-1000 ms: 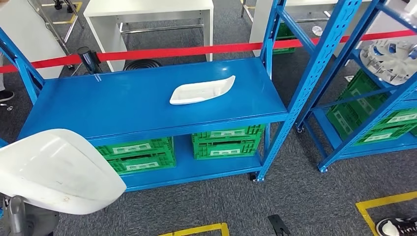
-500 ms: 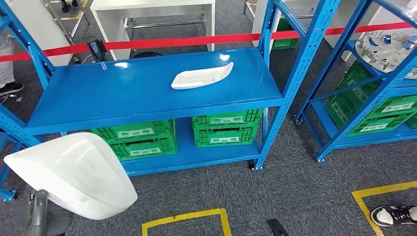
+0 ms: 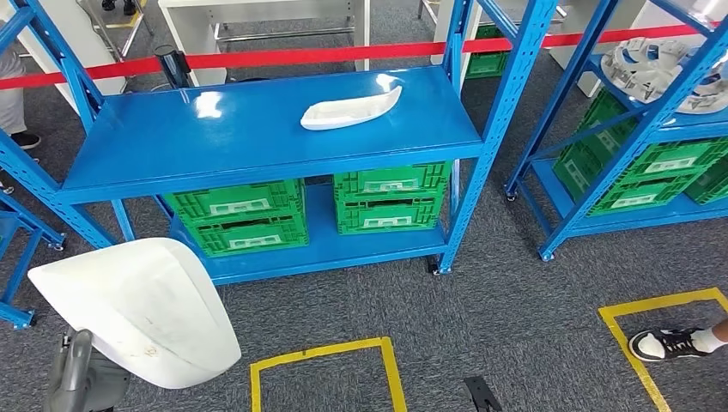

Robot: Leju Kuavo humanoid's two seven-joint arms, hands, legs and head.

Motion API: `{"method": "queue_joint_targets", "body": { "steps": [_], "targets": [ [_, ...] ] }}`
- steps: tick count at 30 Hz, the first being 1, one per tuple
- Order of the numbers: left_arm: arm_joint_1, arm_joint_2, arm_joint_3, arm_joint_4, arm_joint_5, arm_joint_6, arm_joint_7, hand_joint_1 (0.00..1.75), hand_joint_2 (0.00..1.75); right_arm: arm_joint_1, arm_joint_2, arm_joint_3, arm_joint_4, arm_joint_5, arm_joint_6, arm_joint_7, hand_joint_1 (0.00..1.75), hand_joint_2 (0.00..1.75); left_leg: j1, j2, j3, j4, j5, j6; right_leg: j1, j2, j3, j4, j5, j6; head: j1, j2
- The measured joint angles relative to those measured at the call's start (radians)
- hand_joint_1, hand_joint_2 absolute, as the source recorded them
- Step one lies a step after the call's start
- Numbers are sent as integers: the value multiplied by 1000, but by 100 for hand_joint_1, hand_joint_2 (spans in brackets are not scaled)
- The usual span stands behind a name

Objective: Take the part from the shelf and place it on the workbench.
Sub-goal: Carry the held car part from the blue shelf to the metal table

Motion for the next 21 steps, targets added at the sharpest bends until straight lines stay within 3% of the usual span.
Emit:
{"method": "queue_joint_targets", "body": {
  "steps": [2,3,5,7,8,9,10,11,13,14,15,17,18,19,21],
  "targets": [
    [-26,12,-24,18,-15,-1,0,175,175,1,1,2,0,28,-5,32,0,175,3,-2,-4,-5,15,-13,0,-2,-10,-13,14,-9,3,0],
    [-37,17,-33,25,-20,-1,-4,175,175,1,1,3,1,37,-9,47,0,175,4,-3,-9,0,3,-20,-2,-4,-18,-17,27,-16,3,0],
    [-45,34,-45,34,-25,0,-37,175,175,2,2,4,1,42,-22,56,0,175,7,-6,-28,61,-77,-33,-7,-5,-42,-24,56,-28,1,0],
    [-42,52,-48,40,-23,-3,-86,175,175,5,-1,3,1,27,-34,41,0,175,10,-6,-49,179,-175,-43,-8,-2,-73,-23,82,-31,0,0],
    [-40,57,-48,44,-25,-7,-107,175,175,7,-4,0,1,13,-36,28,0,175,11,-6,-52,232,-193,-47,-8,-2,-90,-20,95,-29,0,0],
    [-38,59,-48,49,-33,-13,-123,175,175,7,-7,-5,1,1,-33,15,0,175,11,-6,-45,262,-186,-49,-8,-4,-107,-17,107,-26,0,0],
    [-37,57,-48,55,-50,-17,-136,175,175,7,-11,-11,1,-1,-25,4,0,175,12,-6,-24,261,-160,-50,-9,-6,-125,-13,118,-23,0,0],
    [-37,52,-48,60,-79,-21,-150,175,175,6,-16,-13,1,9,-15,-4,0,175,13,-6,17,221,-131,-50,-10,-8,-143,-7,129,-19,0,0],
    [-33,33,-45,62,-128,-22,-172,175,175,4,-25,-7,1,45,2,-13,0,175,13,-7,126,75,-126,-44,-10,-10,-170,5,146,-9,1,0],
    [-26,20,-44,62,-132,-25,-177,175,175,3,-30,-2,1,58,9,-16,0,175,11,-7,167,12,-140,-38,-10,-10,-176,9,155,-3,2,0],
    [-18,8,-41,61,-118,-32,-175,175,175,2,-33,2,1,63,14,-19,0,175,8,-8,188,-26,-156,-29,-10,-10,-179,10,163,3,1,0],
    [-1,-16,-36,69,-74,-55,-163,175,175,5,-41,6,1,67,22,-25,0,175,5,-7,182,-38,-150,-8,-13,-9,-181,5,179,18,-2,0],
    [4,-26,-32,75,-59,-68,-159,175,175,7,-44,8,1,69,26,-27,0,175,4,-6,173,-38,-140,3,-15,-8,-186,10,170,25,-4,0],
    [7,-36,-29,81,-51,-78,-156,175,175,9,-46,10,1,71,28,-27,0,175,5,-4,161,-39,-127,14,-16,-6,-195,28,142,31,-4,0],
    [7,-53,-21,95,-52,-93,-146,175,175,10,-53,13,1,74,26,-8,0,175,6,-3,130,-39,-100,26,-18,-3,-222,120,37,39,-2,0]
  ]
}}
